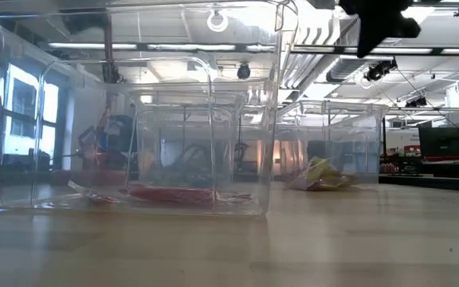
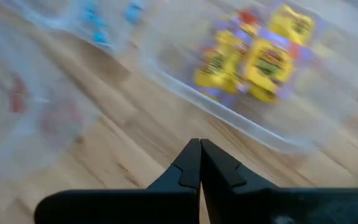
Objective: Sort candy
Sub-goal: Return to Home Position
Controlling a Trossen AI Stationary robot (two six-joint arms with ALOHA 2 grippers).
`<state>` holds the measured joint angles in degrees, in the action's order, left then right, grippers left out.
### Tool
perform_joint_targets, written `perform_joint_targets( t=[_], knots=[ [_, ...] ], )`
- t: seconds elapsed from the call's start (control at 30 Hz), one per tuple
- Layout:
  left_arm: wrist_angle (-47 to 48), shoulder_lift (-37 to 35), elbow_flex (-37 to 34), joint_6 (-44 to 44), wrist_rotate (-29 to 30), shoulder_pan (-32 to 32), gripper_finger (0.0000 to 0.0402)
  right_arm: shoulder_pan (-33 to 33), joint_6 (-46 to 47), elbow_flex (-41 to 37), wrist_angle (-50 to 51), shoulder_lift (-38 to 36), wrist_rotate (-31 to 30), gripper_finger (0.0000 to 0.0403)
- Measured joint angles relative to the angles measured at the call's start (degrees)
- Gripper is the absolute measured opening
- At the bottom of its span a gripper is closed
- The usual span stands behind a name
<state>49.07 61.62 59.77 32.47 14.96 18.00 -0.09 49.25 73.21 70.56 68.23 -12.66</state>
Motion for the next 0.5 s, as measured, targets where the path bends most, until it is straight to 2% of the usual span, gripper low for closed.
perform_joint_targets(
  t=[0.07,0.17,0.23,0.3,0.4,0.5],
  knots=[
    [-0.4,-1.7,0.0,0.9,1.3,4.6,0.0,2.0,-0.7,0.0,-3.7,0.9,-0.9,0.0],
    [-1.7,-5.4,-1.0,4.6,10.0,10.8,0.0,4.1,-3.7,0.0,-7.7,2.5,-2.6,0.0],
    [-5.3,-9.0,-4.2,5.8,16.2,13.6,0.0,4.8,-5.6,0.0,-9.4,2.7,-3.5,0.0],
    [-11.4,-13.0,-8.8,5.6,19.3,14.6,0.0,4.6,-6.0,0.0,-10.1,2.5,-3.7,0.0],
    [-24.1,-19.1,-17.1,2.3,19.5,13.2,0.0,4.0,-5.8,0.0,-10.8,1.5,-3.3,0.0],
    [-36.7,-23.9,-25.8,0.6,14.6,10.9,0.0,3.9,-5.8,0.0,-13.5,0.6,-1.0,0.0]
  ],
)
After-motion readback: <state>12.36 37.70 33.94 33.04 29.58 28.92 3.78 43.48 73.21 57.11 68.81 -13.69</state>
